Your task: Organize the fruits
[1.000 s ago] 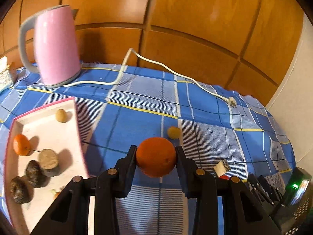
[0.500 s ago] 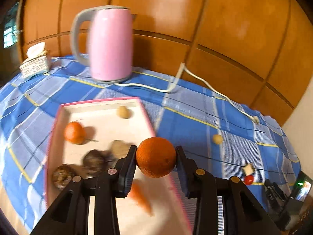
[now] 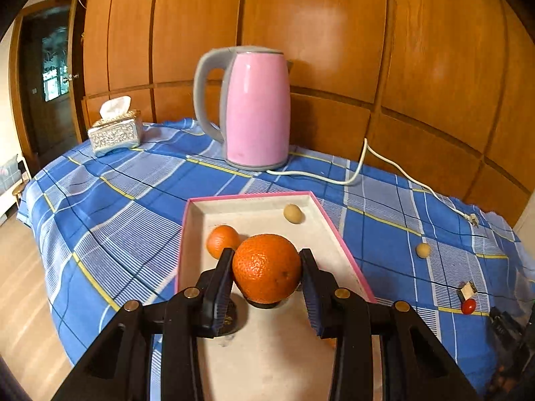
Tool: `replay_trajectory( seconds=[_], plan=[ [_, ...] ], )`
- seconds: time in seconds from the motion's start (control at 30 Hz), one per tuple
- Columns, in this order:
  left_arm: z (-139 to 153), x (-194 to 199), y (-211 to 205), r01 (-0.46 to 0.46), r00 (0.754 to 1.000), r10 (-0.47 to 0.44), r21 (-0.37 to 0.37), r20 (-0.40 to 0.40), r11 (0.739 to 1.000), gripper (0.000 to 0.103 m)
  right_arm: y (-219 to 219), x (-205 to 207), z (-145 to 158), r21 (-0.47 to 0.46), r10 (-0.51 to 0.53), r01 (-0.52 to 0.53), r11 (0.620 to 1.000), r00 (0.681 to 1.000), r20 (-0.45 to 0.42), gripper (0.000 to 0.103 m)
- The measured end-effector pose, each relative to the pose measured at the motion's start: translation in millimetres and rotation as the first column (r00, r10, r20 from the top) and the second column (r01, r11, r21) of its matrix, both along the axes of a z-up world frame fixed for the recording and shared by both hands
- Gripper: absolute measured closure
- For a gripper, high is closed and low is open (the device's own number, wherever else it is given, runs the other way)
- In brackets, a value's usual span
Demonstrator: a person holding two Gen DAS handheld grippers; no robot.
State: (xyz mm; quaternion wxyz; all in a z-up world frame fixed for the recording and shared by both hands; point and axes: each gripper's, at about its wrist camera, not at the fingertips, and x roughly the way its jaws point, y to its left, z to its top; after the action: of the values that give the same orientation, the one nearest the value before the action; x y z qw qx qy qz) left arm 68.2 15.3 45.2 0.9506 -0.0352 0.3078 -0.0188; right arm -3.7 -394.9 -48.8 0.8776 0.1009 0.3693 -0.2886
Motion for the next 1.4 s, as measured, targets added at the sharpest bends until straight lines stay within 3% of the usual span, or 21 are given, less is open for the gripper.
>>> replay_trajectory(
  seconds=[0.5,1.2,1.4],
  plan=[
    [-18,-1,23,-0.047,0.999,0.047,0.005,-0.020,0.999,0.064,10,6,1,-0.083,-0.001,-0.004,0.997,0.999,-0.053,0.064],
    [-35,2,28,-0.082,0.995,0.082,0.013,-0.065,0.997,0.063,10,5,1,-0.090,-0.002,-0.004,0.996,0.998,-0.058,0.064],
    [-29,-3,30,-0.098,0.994,0.099,0.011,-0.039,0.995,0.041,11,5,1,-0.088,-0.002,-0.003,0.996,0.998,-0.057,0.064]
  ],
)
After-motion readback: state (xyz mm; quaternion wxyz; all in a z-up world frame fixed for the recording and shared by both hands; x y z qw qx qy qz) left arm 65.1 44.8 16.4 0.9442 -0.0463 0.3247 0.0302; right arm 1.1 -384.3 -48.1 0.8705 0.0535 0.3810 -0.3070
